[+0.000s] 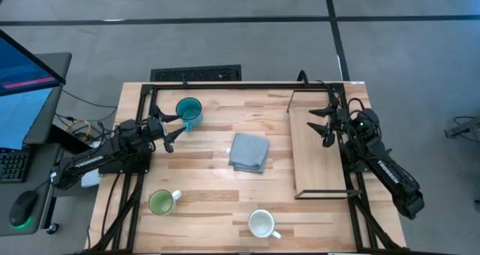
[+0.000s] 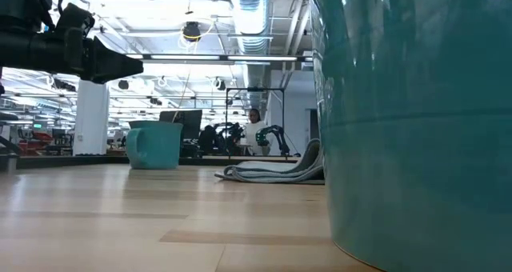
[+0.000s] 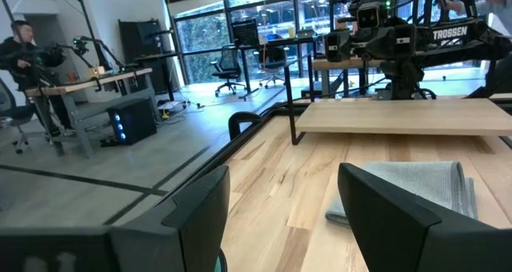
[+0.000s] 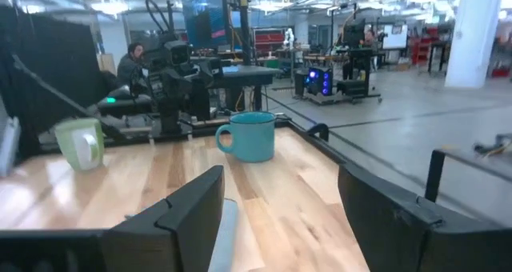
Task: Stack small to large cups/mugs on shelf
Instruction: Put the mug on the shelf
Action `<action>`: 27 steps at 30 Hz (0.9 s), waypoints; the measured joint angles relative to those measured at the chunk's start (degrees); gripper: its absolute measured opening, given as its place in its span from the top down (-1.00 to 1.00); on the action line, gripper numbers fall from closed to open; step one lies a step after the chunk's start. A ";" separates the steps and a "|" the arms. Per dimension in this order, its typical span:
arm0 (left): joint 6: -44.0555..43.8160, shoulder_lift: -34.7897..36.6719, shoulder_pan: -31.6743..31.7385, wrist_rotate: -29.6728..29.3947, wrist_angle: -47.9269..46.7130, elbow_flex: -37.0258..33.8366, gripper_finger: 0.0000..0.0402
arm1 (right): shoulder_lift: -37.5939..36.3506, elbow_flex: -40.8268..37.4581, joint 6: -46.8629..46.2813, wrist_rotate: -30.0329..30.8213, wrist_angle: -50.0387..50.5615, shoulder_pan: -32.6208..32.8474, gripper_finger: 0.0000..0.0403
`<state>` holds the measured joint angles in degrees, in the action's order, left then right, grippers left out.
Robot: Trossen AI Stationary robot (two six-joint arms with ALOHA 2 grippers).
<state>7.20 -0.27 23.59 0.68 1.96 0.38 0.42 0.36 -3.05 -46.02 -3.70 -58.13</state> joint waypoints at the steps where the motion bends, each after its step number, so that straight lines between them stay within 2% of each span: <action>1: 0.00 0.01 0.01 -0.01 0.00 -0.01 -0.13 | -0.01 -0.02 -1.27 0.01 0.01 -0.01 -0.34; 7: 0.00 0.00 0.01 0.00 0.00 0.00 -0.13 | -0.01 -0.02 -2.97 0.62 -0.75 0.00 -0.34; 12: 0.02 0.00 0.02 0.01 0.02 0.00 -0.13 | 0.00 0.00 -3.02 6.21 -4.08 -0.02 -0.34; 18: 0.46 0.00 0.02 -0.01 0.02 -0.02 -0.13 | -0.01 0.00 -3.54 10.29 -14.43 -0.01 -0.34; 23: 0.48 0.00 0.02 -0.02 0.02 0.00 -0.13 | -0.01 -0.02 -4.07 16.26 -22.77 -0.02 -0.34; 27: 0.48 0.02 0.00 -0.02 0.02 0.00 -0.13 | -0.01 -0.02 -4.07 16.75 -25.85 0.00 -0.34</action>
<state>7.68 -0.25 23.59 0.67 1.98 0.37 0.40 0.34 -7.11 -29.27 -29.56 -58.13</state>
